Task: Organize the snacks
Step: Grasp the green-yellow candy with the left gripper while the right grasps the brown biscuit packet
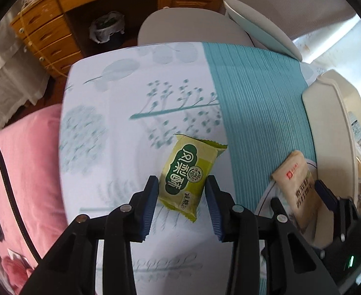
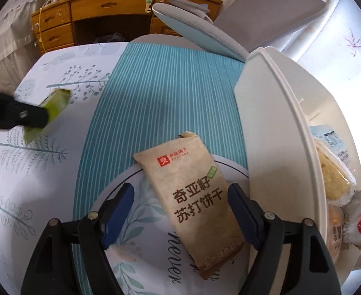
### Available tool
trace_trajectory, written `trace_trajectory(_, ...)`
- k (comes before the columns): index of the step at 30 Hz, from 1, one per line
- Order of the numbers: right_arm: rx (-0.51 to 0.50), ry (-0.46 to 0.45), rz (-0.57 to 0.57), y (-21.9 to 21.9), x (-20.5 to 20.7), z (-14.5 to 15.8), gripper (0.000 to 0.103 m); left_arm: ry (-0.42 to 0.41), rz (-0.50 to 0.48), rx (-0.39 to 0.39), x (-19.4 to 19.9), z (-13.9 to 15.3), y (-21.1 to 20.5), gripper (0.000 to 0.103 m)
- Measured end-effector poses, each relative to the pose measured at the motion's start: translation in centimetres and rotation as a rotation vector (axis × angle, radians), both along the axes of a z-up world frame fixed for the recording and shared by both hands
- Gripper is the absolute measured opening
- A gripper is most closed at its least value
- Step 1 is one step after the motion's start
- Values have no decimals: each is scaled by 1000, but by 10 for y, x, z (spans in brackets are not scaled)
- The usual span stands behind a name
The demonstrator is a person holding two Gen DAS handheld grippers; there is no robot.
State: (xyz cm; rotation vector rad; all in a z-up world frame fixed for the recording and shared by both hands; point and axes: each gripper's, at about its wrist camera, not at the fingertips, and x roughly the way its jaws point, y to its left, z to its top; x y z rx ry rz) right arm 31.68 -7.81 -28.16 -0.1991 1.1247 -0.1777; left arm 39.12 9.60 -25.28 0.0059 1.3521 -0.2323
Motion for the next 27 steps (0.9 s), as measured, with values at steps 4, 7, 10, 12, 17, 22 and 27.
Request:
trace_trajectory(4, 55, 41, -2, -5, 7, 1, 79, 2, 48, -39, -16, 11, 26, 38)
trace_trajectory(7, 59, 81, 4, -4, 12, 3, 79, 0, 79, -71, -27, 19, 40, 37)
trace_trajectory(10, 62, 120, 19, -5, 16, 4, 80, -12, 94, -112, -41, 27, 53, 37)
trace_trajectory(12, 72, 157, 49, -2, 20, 3, 85, -20, 98, -128, -48, 32, 58, 37)
trace_trajectory(17, 85, 233, 81, 5, 34, -1, 95, -31, 119, -173, -69, 42, 71, 23)
trace_trajectory(22, 75, 261, 64, 8, 36, 1, 86, -17, 134, -237, -88, 46, 80, 14)
trace_trajectory(27, -5, 283, 67, 13, 28, 10, 48, 0, 132, -258, -105, 44, 82, 13)
